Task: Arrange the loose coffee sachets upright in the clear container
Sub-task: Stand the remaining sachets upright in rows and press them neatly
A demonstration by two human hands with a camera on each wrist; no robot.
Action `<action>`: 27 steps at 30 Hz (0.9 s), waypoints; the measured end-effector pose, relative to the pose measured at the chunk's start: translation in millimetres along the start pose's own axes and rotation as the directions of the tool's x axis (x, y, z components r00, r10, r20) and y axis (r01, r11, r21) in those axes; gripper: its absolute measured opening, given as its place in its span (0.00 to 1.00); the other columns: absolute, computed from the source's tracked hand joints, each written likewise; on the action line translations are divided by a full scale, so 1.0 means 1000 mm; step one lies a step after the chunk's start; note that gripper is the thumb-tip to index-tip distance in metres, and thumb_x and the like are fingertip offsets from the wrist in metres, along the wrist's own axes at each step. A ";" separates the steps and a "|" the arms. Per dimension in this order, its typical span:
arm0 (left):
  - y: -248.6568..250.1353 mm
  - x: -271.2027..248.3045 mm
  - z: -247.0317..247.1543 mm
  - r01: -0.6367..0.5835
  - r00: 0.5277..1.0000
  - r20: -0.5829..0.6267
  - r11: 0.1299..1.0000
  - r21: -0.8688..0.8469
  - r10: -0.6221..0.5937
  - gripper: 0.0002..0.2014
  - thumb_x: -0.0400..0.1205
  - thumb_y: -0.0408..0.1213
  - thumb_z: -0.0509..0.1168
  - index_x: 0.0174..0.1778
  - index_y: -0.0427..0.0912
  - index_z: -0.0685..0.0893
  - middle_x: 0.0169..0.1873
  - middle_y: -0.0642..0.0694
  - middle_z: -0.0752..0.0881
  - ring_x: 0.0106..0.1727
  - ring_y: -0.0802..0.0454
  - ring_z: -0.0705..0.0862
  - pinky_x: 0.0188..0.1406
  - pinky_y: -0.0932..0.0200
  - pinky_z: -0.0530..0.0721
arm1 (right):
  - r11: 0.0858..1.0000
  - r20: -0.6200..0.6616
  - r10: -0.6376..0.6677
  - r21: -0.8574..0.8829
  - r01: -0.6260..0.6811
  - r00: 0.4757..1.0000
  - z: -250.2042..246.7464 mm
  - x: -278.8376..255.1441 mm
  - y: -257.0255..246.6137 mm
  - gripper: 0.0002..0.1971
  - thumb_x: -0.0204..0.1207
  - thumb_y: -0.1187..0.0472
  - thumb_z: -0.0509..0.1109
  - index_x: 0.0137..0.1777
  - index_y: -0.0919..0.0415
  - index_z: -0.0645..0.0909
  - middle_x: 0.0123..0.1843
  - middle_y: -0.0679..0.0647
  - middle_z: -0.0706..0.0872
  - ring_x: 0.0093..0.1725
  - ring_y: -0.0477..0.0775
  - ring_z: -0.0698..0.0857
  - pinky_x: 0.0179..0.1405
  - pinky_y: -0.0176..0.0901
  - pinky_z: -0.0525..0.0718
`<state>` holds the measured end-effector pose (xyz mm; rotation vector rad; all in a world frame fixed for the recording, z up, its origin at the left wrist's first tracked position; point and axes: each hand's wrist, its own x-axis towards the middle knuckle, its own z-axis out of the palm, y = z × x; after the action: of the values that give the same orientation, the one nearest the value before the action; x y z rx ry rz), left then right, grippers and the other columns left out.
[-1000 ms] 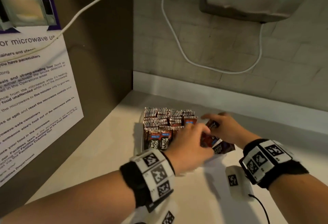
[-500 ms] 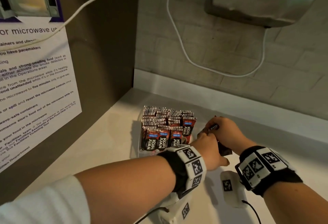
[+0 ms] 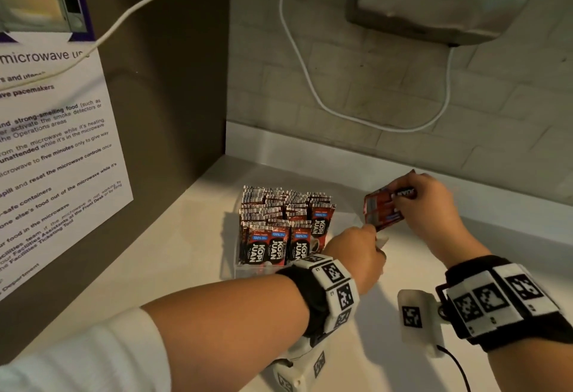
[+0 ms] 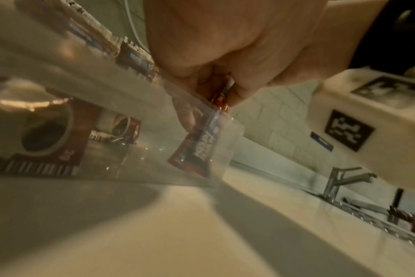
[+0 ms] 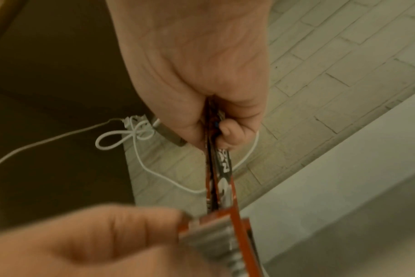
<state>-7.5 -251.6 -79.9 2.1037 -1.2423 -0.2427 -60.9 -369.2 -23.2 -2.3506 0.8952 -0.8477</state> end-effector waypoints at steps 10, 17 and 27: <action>-0.020 0.003 -0.048 -0.124 0.902 -0.407 0.817 -0.563 -0.144 0.09 0.85 0.32 0.59 0.54 0.45 0.84 0.52 0.39 0.84 0.46 0.43 0.88 0.47 0.52 0.85 | 0.978 -0.041 0.085 0.194 -0.075 0.996 -0.053 -0.009 -0.024 0.12 0.72 0.74 0.68 0.39 0.55 0.85 0.38 0.56 0.85 0.32 0.50 0.79 0.30 0.38 0.76; -0.015 0.002 -0.061 -0.233 0.949 -0.309 0.815 -0.531 0.070 0.18 0.87 0.35 0.52 0.68 0.54 0.80 0.54 0.35 0.80 0.49 0.41 0.84 0.59 0.46 0.83 | 0.971 0.392 0.076 0.181 -0.158 0.917 -0.022 -0.032 -0.062 0.06 0.71 0.77 0.68 0.43 0.70 0.84 0.31 0.61 0.79 0.26 0.50 0.71 0.16 0.31 0.67; -0.024 -0.020 -0.065 -0.027 0.985 0.104 0.720 -0.694 0.137 0.50 0.71 0.54 0.75 0.81 0.56 0.48 0.76 0.54 0.67 0.77 0.56 0.69 0.78 0.53 0.69 | 0.873 0.469 0.122 0.369 -0.320 0.874 0.010 -0.033 -0.091 0.10 0.76 0.76 0.60 0.39 0.62 0.72 0.29 0.60 0.73 0.24 0.55 0.73 0.18 0.38 0.68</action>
<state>29.7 -197.7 -49.0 1.3852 -1.0906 -0.7202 -36.1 -282.5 14.3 -1.8778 0.6847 -0.3501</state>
